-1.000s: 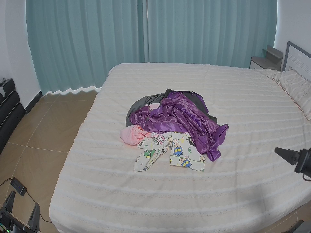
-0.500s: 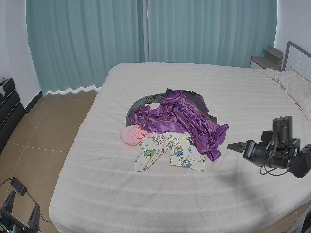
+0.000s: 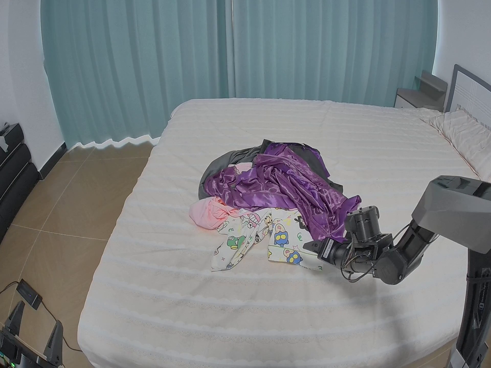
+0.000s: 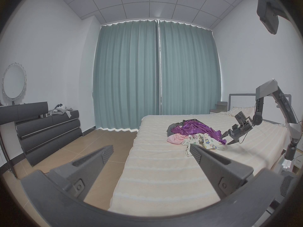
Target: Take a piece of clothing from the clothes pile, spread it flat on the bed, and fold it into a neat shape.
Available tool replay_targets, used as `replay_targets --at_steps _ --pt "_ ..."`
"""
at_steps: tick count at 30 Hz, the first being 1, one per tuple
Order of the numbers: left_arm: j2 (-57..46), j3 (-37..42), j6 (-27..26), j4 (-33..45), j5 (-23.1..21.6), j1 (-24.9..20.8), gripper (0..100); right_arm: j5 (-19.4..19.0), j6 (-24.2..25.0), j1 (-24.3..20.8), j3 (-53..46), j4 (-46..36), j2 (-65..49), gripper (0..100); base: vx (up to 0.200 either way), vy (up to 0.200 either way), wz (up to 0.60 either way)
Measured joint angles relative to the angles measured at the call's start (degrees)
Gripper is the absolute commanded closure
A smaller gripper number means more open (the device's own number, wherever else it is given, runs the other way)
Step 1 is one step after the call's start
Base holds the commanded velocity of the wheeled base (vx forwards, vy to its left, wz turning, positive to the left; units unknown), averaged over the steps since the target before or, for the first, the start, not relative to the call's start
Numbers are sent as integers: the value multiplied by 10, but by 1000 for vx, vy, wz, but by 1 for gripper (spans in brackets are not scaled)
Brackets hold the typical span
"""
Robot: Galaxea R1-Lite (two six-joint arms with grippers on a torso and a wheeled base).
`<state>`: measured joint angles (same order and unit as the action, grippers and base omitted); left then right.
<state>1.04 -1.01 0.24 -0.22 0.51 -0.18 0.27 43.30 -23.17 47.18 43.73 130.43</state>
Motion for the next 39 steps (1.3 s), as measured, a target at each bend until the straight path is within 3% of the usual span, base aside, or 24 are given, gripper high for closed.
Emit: replay_targets --at_steps 11,28,29,39 --pt "0 0 0 0 0 0 0 -3 -48 -7 63 -10 63 0 0 0 0" --pt "0 0 0 0 0 0 0 7 -56 -38 177 -40 130 0 0 0 0" --pt "0 0 0 0 0 0 0 8 -56 -39 179 -41 132 100 0 0 0" --pt "0 0 0 0 0 0 0 18 -62 -36 158 -37 128 100 0 0 0"
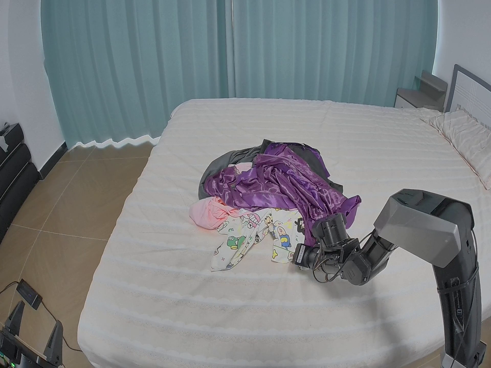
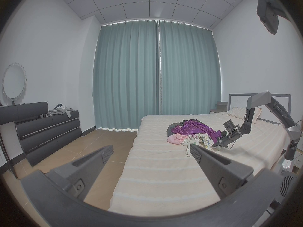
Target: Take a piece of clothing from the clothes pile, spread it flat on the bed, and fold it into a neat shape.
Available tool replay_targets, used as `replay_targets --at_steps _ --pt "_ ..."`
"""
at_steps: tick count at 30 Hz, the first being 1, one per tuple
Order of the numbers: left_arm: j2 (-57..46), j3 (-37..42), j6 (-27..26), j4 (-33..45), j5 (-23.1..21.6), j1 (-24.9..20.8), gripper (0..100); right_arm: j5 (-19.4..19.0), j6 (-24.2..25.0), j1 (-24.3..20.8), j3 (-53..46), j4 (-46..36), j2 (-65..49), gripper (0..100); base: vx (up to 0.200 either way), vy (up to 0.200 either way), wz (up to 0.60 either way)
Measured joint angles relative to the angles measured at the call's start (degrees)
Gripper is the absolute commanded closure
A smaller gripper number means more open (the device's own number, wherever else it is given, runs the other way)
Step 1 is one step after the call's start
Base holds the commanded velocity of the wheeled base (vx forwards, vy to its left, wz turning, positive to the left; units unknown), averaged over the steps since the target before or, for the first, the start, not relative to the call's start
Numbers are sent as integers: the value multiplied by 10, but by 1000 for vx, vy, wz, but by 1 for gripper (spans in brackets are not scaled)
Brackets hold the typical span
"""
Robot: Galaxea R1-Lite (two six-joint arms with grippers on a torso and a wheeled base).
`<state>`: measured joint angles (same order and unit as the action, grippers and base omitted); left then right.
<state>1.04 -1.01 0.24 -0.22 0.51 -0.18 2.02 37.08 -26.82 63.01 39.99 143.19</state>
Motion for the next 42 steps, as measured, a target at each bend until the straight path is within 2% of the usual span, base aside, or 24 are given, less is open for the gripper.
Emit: replay_targets --at_steps 8,15,26,32,35,38,42 --pt "0 0 0 0 0 0 0 -2 -1 4 -69 16 -51 100 0 0 0" --pt "0 0 0 0 0 0 0 -9 2 5 -172 65 -117 100 0 0 0" --pt "0 0 -4 0 -1 0 0 -69 6 3 -369 184 -287 100 0 0 0" --pt "0 0 -8 -4 -2 0 0 -100 7 -4 -437 207 -402 100 0 0 0" --pt "1 -11 6 -10 -4 0 0 -115 7 -8 -458 209 -458 100 0 0 0" --pt "17 -43 12 -19 -23 -1 0 -129 7 -11 -469 209 -501 100 0 0 0" --pt "79 -87 -1 -36 -82 -7 0 -140 6 -14 -474 209 -550 100 0 0 0"
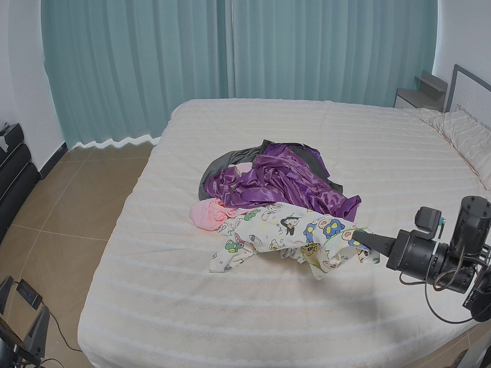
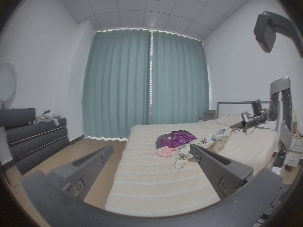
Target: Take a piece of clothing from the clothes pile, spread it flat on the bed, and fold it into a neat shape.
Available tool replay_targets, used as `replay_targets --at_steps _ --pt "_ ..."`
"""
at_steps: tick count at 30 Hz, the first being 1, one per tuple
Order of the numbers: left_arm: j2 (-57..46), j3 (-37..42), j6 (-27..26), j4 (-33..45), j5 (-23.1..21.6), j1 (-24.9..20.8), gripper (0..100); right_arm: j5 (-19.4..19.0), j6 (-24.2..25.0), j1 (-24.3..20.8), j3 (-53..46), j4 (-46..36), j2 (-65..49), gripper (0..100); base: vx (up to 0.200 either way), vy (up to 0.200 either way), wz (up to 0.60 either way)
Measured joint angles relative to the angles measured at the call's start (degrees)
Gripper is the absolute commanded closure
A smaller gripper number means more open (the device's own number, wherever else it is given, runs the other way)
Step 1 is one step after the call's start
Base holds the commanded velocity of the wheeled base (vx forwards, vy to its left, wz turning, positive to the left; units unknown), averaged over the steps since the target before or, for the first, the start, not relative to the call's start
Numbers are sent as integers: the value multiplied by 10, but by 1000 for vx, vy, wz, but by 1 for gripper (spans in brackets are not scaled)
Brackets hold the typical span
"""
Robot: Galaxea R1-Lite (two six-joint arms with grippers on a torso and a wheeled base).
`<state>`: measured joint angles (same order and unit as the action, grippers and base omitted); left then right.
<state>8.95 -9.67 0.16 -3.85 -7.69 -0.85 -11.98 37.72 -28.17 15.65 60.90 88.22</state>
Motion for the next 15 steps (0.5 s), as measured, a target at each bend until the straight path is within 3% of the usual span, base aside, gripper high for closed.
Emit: replay_targets --at_steps 5,15 --pt "126 -33 -34 -37 -56 -21 0 -9 0 -1 7 -1 -46 100 0 0 0" --pt "390 -57 -52 -178 -73 -112 0 -15 0 -3 39 -19 -89 100 0 0 0"
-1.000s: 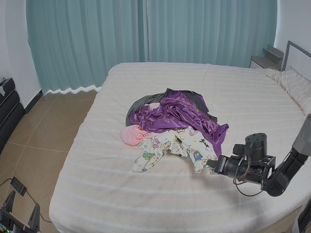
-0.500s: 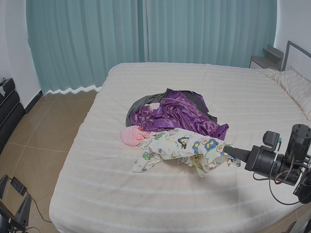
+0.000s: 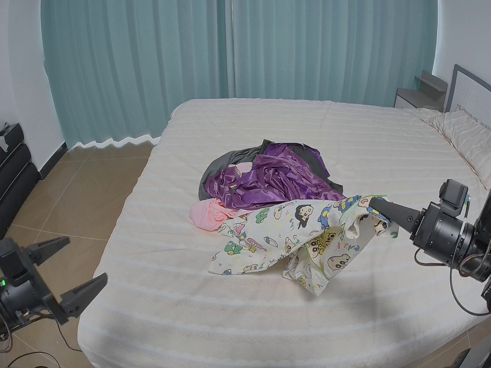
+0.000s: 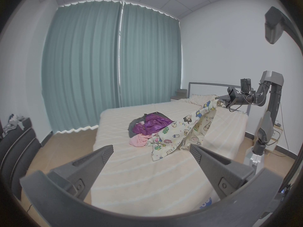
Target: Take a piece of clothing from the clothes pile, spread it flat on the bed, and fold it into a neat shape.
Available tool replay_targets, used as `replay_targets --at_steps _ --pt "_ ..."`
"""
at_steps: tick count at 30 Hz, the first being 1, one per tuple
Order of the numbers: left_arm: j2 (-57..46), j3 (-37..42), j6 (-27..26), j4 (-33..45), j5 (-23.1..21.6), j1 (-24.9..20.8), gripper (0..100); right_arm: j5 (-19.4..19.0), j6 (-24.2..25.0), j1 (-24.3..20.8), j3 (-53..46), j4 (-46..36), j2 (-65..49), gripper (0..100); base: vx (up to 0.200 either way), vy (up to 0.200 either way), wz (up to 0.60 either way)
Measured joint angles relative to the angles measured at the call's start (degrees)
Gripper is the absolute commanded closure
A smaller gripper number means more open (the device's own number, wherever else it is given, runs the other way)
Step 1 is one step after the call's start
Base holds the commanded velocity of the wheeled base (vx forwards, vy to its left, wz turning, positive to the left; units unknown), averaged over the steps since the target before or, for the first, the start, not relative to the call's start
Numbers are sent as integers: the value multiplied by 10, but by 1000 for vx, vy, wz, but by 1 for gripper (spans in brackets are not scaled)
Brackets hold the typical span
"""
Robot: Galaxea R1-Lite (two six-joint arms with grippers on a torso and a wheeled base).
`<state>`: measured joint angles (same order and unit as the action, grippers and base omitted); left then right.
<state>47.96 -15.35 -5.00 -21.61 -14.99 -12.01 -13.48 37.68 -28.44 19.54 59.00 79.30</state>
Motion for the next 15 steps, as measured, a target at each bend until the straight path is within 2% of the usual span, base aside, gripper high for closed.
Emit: replay_targets --at_steps 7,15 --pt "215 -9 24 -171 41 -89 0 -2 0 -1 25 -12 -19 100 0 0 0" --pt "439 -28 50 -346 83 -167 0 -5 0 -1 46 -20 -31 100 0 0 0"
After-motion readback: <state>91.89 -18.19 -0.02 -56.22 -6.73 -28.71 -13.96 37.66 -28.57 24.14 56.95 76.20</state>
